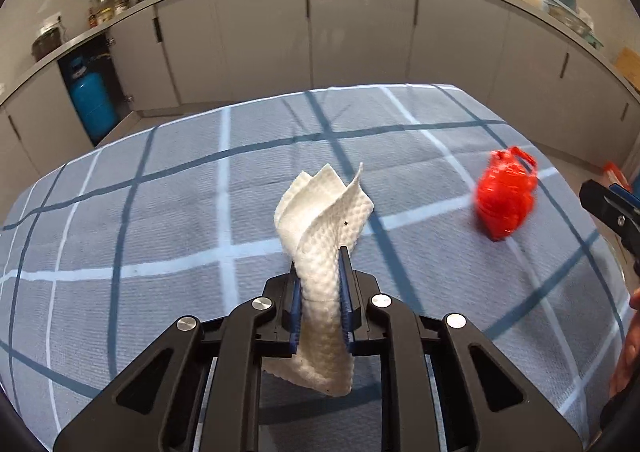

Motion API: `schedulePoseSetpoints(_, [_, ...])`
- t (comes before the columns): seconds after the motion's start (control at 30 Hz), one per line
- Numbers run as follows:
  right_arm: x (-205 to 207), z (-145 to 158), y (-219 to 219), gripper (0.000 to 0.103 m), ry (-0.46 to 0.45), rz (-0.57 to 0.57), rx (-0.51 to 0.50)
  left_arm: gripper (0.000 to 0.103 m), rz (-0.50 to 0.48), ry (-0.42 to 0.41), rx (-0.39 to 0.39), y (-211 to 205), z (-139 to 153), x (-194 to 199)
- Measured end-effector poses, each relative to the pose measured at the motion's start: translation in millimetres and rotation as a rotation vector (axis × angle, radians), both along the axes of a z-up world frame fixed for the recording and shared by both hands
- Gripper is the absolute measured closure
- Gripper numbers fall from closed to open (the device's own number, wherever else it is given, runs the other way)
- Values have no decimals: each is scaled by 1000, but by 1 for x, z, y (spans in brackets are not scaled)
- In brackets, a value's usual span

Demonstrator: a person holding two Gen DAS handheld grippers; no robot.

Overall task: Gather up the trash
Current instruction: 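Grasp the white paper towel with the left tool while the right tool grasps the red bag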

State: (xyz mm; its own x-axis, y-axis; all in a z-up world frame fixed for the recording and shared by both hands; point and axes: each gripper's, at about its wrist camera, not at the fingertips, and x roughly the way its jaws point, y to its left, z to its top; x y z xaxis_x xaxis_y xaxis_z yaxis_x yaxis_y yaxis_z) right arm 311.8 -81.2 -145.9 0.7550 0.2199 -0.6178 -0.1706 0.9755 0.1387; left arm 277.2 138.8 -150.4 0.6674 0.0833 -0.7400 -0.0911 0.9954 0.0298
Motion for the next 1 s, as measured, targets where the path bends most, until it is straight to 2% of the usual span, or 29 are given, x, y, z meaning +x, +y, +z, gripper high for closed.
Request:
schedulePoseSetpoints(0.13, [23, -3, 21, 9, 18, 5, 5, 86, 53, -7, 11, 15, -3, 3])
schedulePoseSetpoints(0.23, [38, -10, 33, 13, 45, 8, 5, 86, 56, -12, 5, 20, -4, 7])
schedulePoseSetpoints(0.33, [48, -24, 40, 22, 105, 19, 9, 86, 54, -11, -6, 21, -6, 9])
schedulePoseSetpoints(0.47, [49, -42, 43, 49, 168, 37, 0, 86, 46, -5, -19, 22, -10, 10])
schedulePoseSetpoints(0.67, [41, -41, 42, 66, 162, 57, -15, 86, 41, 1, -32, 24, -15, 12])
schedulePoseSetpoints(0.8, [32, -41, 40, 69, 153, 65, -20, 86, 40, 2, -37, 25, -15, 12])
schedulePoseSetpoints(0.93, [30, -44, 35, 65, 151, 53, -9, 86, 39, 2, -30, 24, -17, 12])
schedulePoseSetpoints(1.0, [30, -44, 32, 65, 154, 57, 8, 86, 38, 3, -23, 23, -17, 12])
